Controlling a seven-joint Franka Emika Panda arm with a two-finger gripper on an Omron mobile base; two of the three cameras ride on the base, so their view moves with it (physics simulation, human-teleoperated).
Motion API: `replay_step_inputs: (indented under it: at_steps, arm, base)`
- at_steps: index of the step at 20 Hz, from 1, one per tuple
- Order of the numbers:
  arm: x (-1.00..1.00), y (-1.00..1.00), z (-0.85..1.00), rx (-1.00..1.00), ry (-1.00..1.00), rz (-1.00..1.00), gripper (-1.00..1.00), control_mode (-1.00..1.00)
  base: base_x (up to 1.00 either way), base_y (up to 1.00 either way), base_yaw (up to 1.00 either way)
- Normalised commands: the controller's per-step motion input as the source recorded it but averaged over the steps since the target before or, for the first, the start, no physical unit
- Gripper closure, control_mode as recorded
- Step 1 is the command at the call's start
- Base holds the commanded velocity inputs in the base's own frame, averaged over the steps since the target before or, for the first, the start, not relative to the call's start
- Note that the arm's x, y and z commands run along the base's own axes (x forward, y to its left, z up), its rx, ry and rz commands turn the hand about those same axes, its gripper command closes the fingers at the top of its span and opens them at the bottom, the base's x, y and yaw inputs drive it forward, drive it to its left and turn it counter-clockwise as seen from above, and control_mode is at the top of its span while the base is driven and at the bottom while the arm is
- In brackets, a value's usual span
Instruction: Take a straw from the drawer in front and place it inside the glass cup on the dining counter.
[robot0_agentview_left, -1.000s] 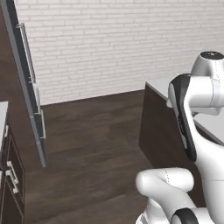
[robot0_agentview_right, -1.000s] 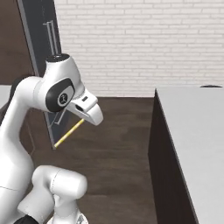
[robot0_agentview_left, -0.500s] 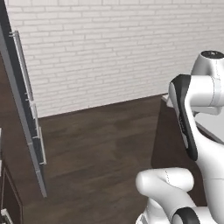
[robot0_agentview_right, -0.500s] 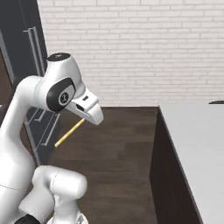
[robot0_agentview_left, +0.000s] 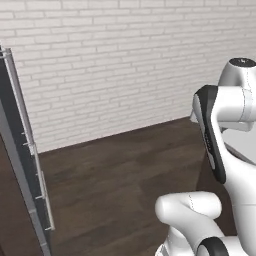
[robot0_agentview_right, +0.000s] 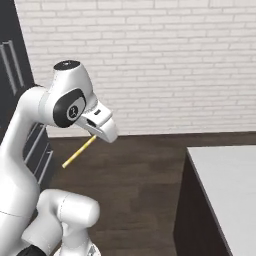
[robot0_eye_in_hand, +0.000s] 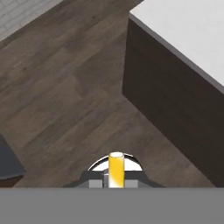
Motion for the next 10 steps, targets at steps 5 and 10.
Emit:
replay_step_inputs:
  at_steps: [5,10]
  arm:
    - [0.0,0.0,0.0,0.0,0.0,0.0,1.0,1.0]
    - [0.0,0.0,0.0,0.0,0.0,0.0,1.0,1.0]
  base:
    - [1.0,0.25,-0.18]
    - [1.0,0.14,-0.21]
